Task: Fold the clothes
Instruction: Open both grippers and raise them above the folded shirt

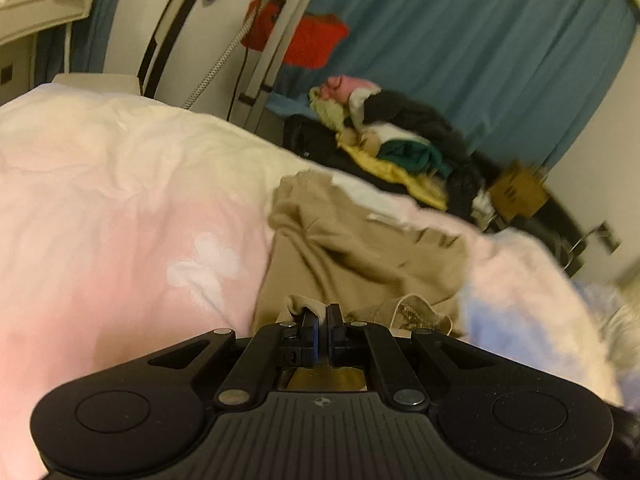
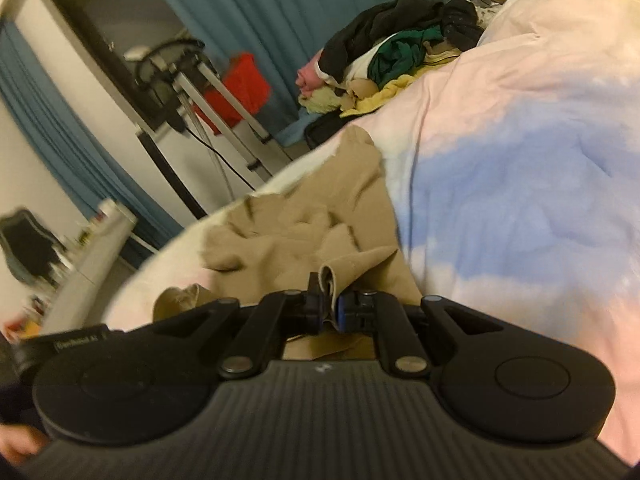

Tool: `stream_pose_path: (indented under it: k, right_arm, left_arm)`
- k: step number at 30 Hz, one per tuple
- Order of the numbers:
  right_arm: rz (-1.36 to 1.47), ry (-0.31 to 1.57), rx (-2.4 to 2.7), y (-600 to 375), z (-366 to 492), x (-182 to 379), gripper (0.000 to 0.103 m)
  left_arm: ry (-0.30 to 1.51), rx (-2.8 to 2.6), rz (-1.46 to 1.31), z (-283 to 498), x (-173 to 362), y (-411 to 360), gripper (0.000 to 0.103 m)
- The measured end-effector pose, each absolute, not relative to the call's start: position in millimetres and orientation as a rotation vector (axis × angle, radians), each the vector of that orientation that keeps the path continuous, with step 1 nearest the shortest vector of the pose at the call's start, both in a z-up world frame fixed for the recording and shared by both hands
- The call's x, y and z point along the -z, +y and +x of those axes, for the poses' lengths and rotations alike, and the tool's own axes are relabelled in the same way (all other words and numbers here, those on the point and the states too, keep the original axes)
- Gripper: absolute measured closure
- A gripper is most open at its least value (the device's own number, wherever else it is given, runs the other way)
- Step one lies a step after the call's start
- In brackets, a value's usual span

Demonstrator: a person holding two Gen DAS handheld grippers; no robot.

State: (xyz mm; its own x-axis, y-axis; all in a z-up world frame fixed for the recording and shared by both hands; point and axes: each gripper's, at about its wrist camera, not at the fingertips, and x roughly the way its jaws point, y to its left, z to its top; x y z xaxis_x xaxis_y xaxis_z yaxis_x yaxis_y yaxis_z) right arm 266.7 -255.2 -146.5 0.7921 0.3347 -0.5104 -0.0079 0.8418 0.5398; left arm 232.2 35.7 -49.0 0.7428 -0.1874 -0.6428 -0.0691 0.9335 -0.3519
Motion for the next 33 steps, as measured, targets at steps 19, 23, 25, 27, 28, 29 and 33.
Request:
stream_pose_path:
  k: [19,23,25,27,28,29,33]
  right_arm:
    - [0.334,0.508,-0.211,-235,213,99,0.023]
    - [0.299,0.445,-0.213,-233,169,71,0.023]
    - [0.288,0.421,-0.208,-232,147,63,0.023]
    - [0.283,0.396,-0.212,-233,125,57,0.023]
    - [0.282,0.382,-0.214,-234,115,55,0.023]
    - [0.277,0.366,-0.212,-233,105,54,0.023]
    - [0.276,0.309,-0.202,-235,72,59,0.023]
  left_arm:
    - [0.596,0.094,-0.104,166,10,14,0.020]
    - [0.521,0.108,-0.077,117,-19,11,0.015]
    - [0.489,0.115,-0.060,92,-28,8,0.008]
    - [0.460,0.123,-0.056,68,-35,5,0.005]
    - [0.449,0.127,-0.060,58,-36,4,0.003]
    - [0.438,0.129,-0.065,48,-36,4,0.002]
    - [0.396,0.139,-0.076,14,-31,2,0.001]
